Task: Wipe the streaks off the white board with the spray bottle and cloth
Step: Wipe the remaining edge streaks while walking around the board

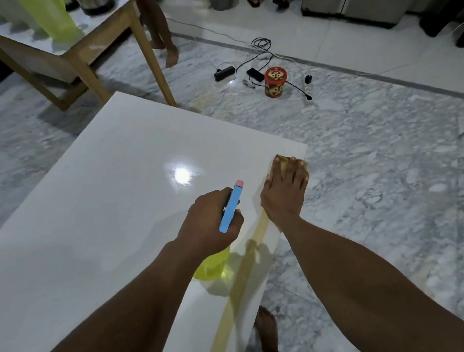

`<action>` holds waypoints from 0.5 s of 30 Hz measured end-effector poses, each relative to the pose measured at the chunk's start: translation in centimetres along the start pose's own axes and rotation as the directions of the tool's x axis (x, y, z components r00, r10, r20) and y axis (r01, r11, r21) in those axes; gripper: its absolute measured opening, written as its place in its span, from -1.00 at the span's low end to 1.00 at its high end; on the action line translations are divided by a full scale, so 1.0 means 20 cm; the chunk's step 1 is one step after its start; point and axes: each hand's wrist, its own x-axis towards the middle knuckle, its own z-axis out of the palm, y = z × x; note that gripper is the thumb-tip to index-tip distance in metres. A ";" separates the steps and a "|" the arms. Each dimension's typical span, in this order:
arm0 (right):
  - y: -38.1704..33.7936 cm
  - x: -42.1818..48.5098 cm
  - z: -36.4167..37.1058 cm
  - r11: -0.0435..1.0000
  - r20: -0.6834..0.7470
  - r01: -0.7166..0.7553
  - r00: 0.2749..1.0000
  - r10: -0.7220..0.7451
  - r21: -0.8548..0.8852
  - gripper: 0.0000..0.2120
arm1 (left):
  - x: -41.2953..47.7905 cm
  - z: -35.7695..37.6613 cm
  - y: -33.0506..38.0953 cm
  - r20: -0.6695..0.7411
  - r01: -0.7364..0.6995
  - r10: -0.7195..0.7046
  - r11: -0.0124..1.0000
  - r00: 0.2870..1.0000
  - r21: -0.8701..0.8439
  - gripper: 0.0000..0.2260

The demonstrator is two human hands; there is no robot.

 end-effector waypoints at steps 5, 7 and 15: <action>-0.05 -0.36 0.00 1.000 -0.006 0.012 1.000 -0.012 -0.007 -0.46 | -0.30 -0.02 -0.08 -0.048 -0.008 0.007 1.000 0.999 -0.016 -0.77; -0.08 -0.53 -0.01 1.000 0.010 0.014 1.000 -0.014 -0.019 -0.45 | -0.44 -0.05 -0.12 -0.061 0.004 -0.006 1.000 0.998 -0.029 -0.73; -0.24 -1.40 0.01 0.997 0.067 -0.002 0.998 0.007 -0.072 -0.43 | -1.23 -0.16 -0.33 -0.108 -0.003 0.002 1.000 0.994 -0.011 -0.76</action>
